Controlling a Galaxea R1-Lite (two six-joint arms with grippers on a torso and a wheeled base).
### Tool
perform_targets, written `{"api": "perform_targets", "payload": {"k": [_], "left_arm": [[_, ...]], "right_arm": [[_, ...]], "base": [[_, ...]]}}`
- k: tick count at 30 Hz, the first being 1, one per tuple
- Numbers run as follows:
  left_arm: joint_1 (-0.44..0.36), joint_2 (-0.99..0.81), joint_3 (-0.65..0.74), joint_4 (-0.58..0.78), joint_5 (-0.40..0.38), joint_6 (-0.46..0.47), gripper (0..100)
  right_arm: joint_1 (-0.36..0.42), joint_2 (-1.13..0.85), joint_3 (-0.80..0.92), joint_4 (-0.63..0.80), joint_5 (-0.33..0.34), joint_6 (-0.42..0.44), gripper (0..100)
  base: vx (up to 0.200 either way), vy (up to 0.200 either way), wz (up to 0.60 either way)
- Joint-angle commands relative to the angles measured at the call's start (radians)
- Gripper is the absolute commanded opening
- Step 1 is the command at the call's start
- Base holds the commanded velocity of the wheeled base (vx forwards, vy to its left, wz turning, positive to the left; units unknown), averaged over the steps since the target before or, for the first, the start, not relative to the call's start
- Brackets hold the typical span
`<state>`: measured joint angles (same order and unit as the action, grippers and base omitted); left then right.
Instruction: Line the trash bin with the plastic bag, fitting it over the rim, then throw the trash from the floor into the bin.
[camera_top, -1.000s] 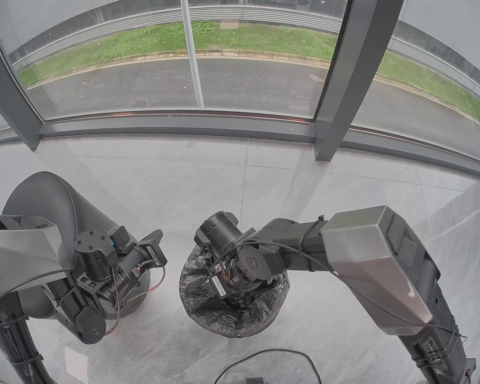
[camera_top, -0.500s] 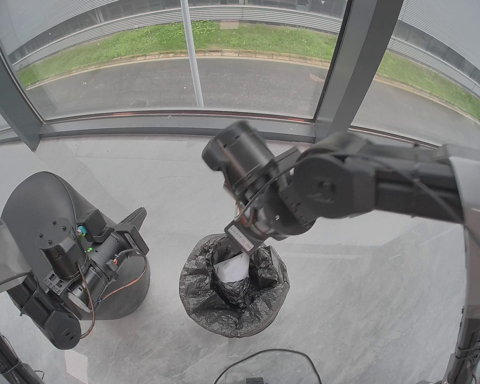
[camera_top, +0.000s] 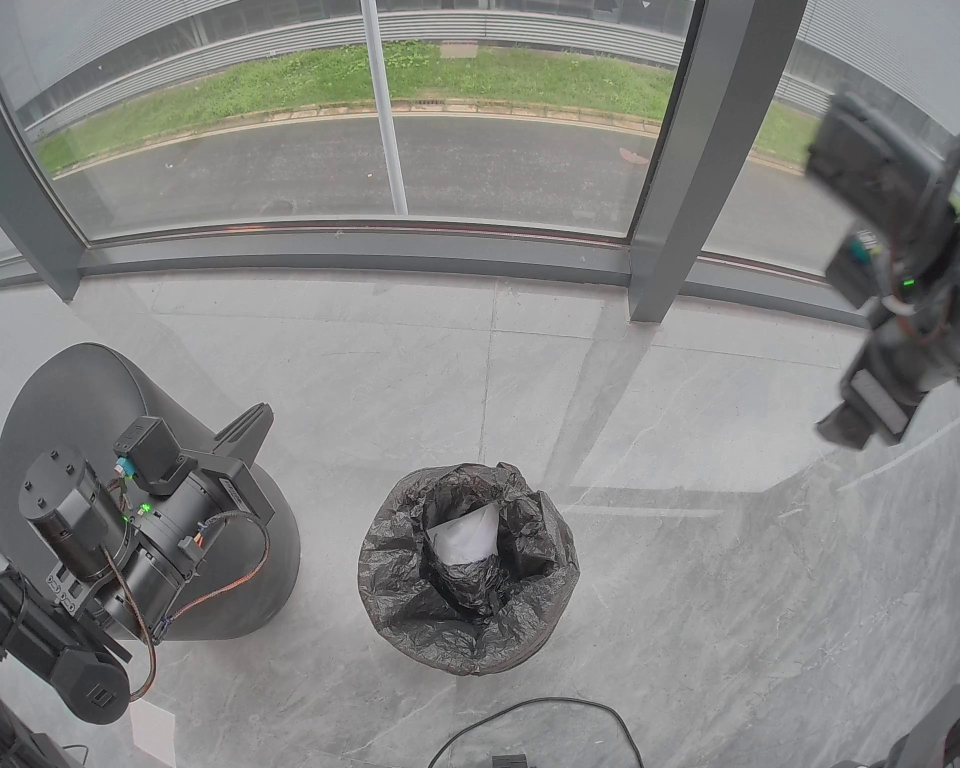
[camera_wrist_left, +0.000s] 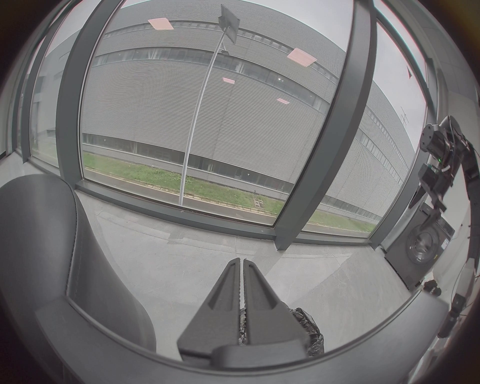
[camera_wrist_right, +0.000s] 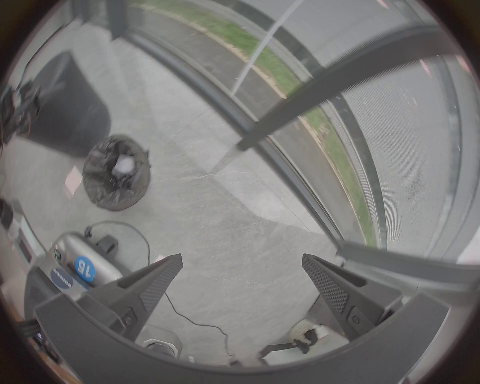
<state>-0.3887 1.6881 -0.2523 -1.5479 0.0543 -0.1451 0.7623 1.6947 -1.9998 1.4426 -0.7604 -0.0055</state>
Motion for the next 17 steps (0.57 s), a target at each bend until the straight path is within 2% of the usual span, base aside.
{"api": "perform_targets", "payload": {"k": [1, 2, 3, 4, 6, 7, 8, 11, 12, 13, 14, 15, 17], "left_arm": [[-0.032, -0.038, 0.045, -0.001, 0.009, 0.068, 0], [-0.032, -0.044, 0.048, -0.001, 0.009, 0.070, 0], [-0.035, -0.064, 0.068, 0.000, 0.007, 0.073, 0], [-0.038, -0.067, 0.074, -0.001, 0.007, 0.073, 0], [-0.070, -0.088, 0.123, -0.001, 0.010, 0.070, 0], [-0.070, -0.090, 0.127, -0.001, 0.012, 0.070, 0], [-0.081, -0.107, 0.183, -0.001, 0.018, 0.070, 0], [-0.076, -0.130, 0.242, -0.001, 0.072, 0.065, 0], [-0.075, -0.131, 0.243, -0.001, 0.076, 0.065, 0], [-0.058, -0.166, 0.252, 0.005, 0.168, 0.068, 0], [-0.048, -0.180, 0.252, 0.008, 0.203, 0.070, 0], [-0.027, -0.215, 0.252, 0.025, 0.272, 0.075, 0], [-0.025, -0.220, 0.252, 0.028, 0.280, 0.076, 0]], "right_arm": [[-0.219, -0.492, 0.000, 0.128, -0.040, 0.151, 100], [-0.222, -0.543, 0.000, 0.128, -0.037, 0.154, 100], [-0.241, -0.687, 0.000, 0.125, -0.033, 0.165, 100], [-0.245, -0.716, 0.000, 0.124, -0.033, 0.167, 100], [-0.308, -0.955, 0.000, 0.098, -0.027, 0.187, 100], [-0.311, -0.969, 0.000, 0.093, -0.027, 0.187, 100], [-0.350, -1.181, 0.331, -0.016, -0.014, 0.187, 100], [-0.403, -1.457, 0.742, -0.268, 0.007, 0.145, 100], [-0.405, -1.471, 0.760, -0.281, 0.007, 0.139, 100], [-0.425, -1.630, 0.955, -0.430, 0.010, 0.036, 100], [-0.429, -1.673, 1.001, -0.470, 0.010, -0.005, 100], [-0.437, -1.695, 1.070, -0.514, 0.010, -0.054, 100], [-0.439, -1.695, 1.075, -0.518, 0.009, -0.056, 100]], "base": [[0.000, 0.000, 0.00], [0.000, 0.000, 0.00], [0.000, 0.000, 0.00], [0.000, 0.000, 0.00], [0.000, 0.000, 0.00], [0.000, 0.000, 0.00], [0.000, 0.000, 0.00], [0.000, 0.000, 0.00], [0.000, 0.000, 0.00], [0.000, 0.000, 0.00], [0.000, 0.000, 0.00], [0.000, 0.000, 0.00], [0.000, 0.000, 0.00]]}}
